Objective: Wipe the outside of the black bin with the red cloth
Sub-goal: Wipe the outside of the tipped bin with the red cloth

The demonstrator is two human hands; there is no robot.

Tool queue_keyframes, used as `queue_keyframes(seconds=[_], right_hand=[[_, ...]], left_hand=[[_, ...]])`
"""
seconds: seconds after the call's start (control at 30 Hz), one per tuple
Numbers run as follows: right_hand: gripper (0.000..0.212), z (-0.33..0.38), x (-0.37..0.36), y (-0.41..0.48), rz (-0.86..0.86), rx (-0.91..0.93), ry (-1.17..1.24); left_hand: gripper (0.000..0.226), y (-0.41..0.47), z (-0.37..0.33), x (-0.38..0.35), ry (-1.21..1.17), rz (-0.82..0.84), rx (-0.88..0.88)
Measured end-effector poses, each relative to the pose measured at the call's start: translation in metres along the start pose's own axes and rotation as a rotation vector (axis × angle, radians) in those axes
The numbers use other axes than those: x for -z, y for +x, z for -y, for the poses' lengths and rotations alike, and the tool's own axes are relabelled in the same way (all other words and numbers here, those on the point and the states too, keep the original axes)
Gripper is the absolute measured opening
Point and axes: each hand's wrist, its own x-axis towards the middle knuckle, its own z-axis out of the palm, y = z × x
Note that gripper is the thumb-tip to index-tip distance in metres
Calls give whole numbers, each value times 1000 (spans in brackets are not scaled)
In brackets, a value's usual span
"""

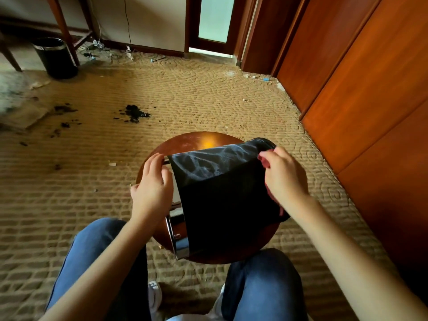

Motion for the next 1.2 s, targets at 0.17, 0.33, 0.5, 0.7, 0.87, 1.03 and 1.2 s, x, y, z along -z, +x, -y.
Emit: queue_keyframes(seconds=[0.17, 0.33, 0.5, 0.7, 0.87, 1.03, 1.2], right_hand=[[33, 7, 0, 51, 192, -68, -95], [38, 9, 4, -19, 40, 73, -3], [38, 0, 4, -14, 5, 46, 57], [31, 12, 1, 60, 240, -90, -76], [29, 25, 7, -9, 78, 48, -20], [25, 11, -3, -5, 51, 68, 2], [28, 12, -12, 54, 169, -98, -72]], left_hand=[[44, -12, 4, -1, 44, -16, -41], [43, 19, -3, 0, 21, 18, 74], [43, 4, 2, -3, -20, -3, 21], [44, -3, 5, -3, 47, -17, -8], [43, 23, -3, 0, -3, 17, 75], [55, -3, 4, -4, -77, 8, -43], [57, -25, 8, -2, -18, -15, -147]])
